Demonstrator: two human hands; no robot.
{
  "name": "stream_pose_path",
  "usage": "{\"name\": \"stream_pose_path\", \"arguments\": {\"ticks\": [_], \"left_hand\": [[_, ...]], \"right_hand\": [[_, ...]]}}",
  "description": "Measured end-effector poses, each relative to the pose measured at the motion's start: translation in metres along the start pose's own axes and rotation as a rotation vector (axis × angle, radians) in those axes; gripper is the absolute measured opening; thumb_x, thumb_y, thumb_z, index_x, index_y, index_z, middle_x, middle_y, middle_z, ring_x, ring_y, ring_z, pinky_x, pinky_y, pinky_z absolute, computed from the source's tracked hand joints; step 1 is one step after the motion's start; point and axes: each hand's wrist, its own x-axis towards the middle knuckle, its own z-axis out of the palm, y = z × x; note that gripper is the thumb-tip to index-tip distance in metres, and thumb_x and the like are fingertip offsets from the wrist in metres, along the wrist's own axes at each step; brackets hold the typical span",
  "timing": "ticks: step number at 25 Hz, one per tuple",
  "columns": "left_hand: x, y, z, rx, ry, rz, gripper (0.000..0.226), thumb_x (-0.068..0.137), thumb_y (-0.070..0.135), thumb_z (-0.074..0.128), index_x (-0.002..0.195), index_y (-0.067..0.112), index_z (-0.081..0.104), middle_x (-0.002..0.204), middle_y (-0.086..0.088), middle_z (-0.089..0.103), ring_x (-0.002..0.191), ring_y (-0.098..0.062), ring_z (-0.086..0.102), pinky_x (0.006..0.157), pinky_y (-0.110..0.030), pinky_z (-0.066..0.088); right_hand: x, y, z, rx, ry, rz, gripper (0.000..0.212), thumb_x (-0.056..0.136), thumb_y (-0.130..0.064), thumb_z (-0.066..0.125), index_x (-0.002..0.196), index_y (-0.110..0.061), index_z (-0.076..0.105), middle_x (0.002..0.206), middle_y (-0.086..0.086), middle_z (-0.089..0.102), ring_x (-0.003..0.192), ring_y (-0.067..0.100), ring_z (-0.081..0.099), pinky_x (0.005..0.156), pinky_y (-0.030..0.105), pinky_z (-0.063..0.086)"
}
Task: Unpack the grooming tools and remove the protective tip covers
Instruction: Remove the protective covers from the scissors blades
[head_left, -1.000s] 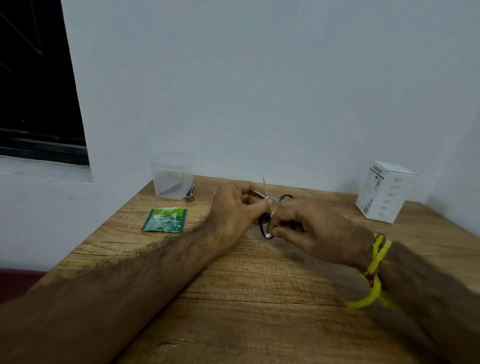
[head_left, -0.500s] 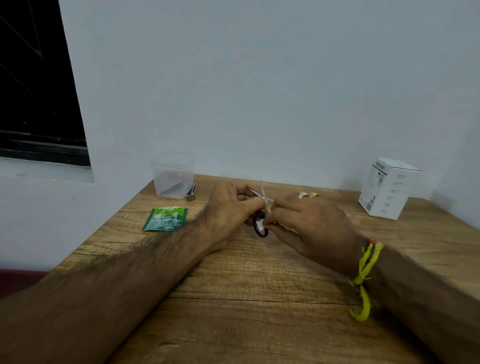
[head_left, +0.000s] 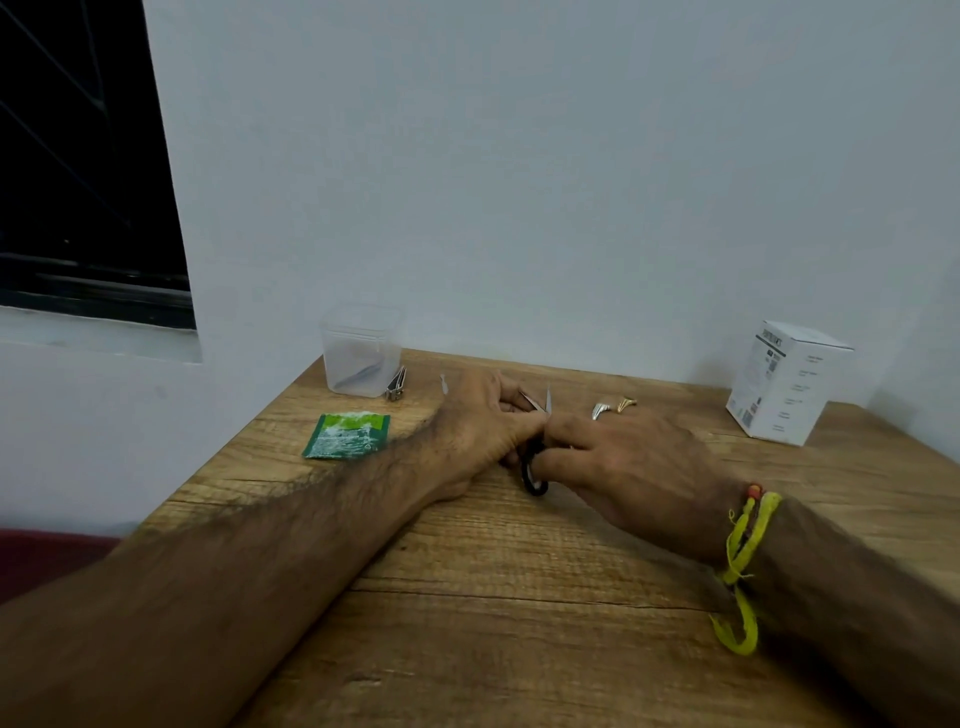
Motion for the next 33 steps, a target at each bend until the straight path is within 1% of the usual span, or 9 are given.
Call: {"name": "stream_pose_path", "arguments": {"ticks": [4,10,14,18,21,23,26,28,33], "left_hand": [[0.001,0.000,-0.002,-0.008,0.002,-0.001,0.005,0.080,0.000,0.072,0.076,0.003,0.072,0.054,-0.002,0.066,0.045,-0.009,0.058,0.041,-0.018,0.041],[0.001,0.000,-0.002,-0.014,0.003,0.007,0.008,0.078,0.001,0.074,0.073,0.007,0.073,0.054,-0.001,0.066,0.044,-0.008,0.057,0.040,-0.020,0.041],[0.001,-0.001,-0.001,0.014,-0.004,0.016,0.012,0.081,0.000,0.073,0.074,0.009,0.072,0.057,-0.001,0.067,0.046,-0.010,0.057,0.041,-0.020,0.042],[0.001,-0.001,-0.002,-0.024,0.003,-0.001,0.005,0.079,0.002,0.076,0.078,0.004,0.073,0.057,-0.004,0.068,0.044,-0.009,0.058,0.040,-0.020,0.041],[0.002,-0.002,-0.002,-0.022,0.050,-0.007,0.007,0.080,0.001,0.076,0.084,-0.001,0.071,0.057,-0.005,0.069,0.045,-0.010,0.060,0.040,-0.021,0.043],[0.001,-0.003,-0.002,-0.035,0.078,0.004,0.007,0.080,0.000,0.076,0.084,0.000,0.070,0.058,-0.006,0.070,0.046,-0.012,0.062,0.042,-0.023,0.046],[0.001,-0.002,-0.004,-0.072,0.120,0.016,0.008,0.080,-0.001,0.077,0.084,0.002,0.071,0.060,-0.007,0.071,0.049,-0.013,0.064,0.048,-0.024,0.051],[0.000,-0.002,-0.005,-0.108,0.144,0.028,0.009,0.081,-0.002,0.077,0.087,0.000,0.071,0.064,-0.010,0.073,0.052,-0.015,0.067,0.050,-0.023,0.053],[-0.004,0.000,-0.003,-0.167,0.227,0.061,0.008,0.083,-0.001,0.076,0.089,-0.001,0.070,0.069,-0.014,0.075,0.057,-0.022,0.071,0.055,-0.029,0.058]], "right_hand": [[0.000,-0.001,-0.004,-0.014,0.051,0.064,0.022,0.074,-0.017,0.082,0.093,-0.027,0.075,0.092,-0.002,0.070,0.055,0.022,0.057,0.052,0.026,0.028],[-0.001,-0.005,-0.010,0.087,0.029,0.124,0.016,0.079,-0.022,0.081,0.091,-0.028,0.074,0.092,-0.007,0.072,0.056,0.023,0.061,0.046,0.028,0.040],[0.000,-0.007,-0.007,0.239,-0.101,0.152,0.019,0.095,-0.031,0.055,0.104,-0.030,0.071,0.111,-0.010,0.069,0.079,0.026,0.066,0.062,0.036,0.047],[-0.002,-0.007,-0.008,0.211,-0.013,0.193,0.017,0.092,-0.033,0.056,0.097,-0.031,0.072,0.104,-0.012,0.070,0.076,0.021,0.066,0.060,0.032,0.043],[-0.001,-0.014,-0.001,0.316,-0.124,0.330,0.018,0.094,-0.038,0.048,0.098,-0.033,0.065,0.102,-0.014,0.065,0.088,0.014,0.061,0.068,0.034,0.048],[-0.002,-0.013,0.001,0.406,-0.146,0.426,0.014,0.093,-0.037,0.052,0.094,-0.031,0.065,0.094,-0.015,0.064,0.084,0.010,0.060,0.070,0.038,0.051],[-0.001,-0.007,-0.001,0.741,-0.148,0.588,0.013,0.092,-0.029,0.062,0.086,-0.024,0.072,0.081,-0.010,0.069,0.074,0.009,0.062,0.070,0.042,0.053],[0.001,-0.007,-0.003,0.867,-0.106,0.675,0.014,0.092,-0.024,0.065,0.082,-0.023,0.074,0.076,-0.006,0.072,0.071,0.011,0.065,0.069,0.044,0.055],[0.007,-0.026,0.004,0.856,0.021,0.893,0.016,0.091,-0.023,0.067,0.077,-0.022,0.074,0.071,-0.005,0.072,0.069,0.007,0.066,0.064,0.034,0.058]]}}
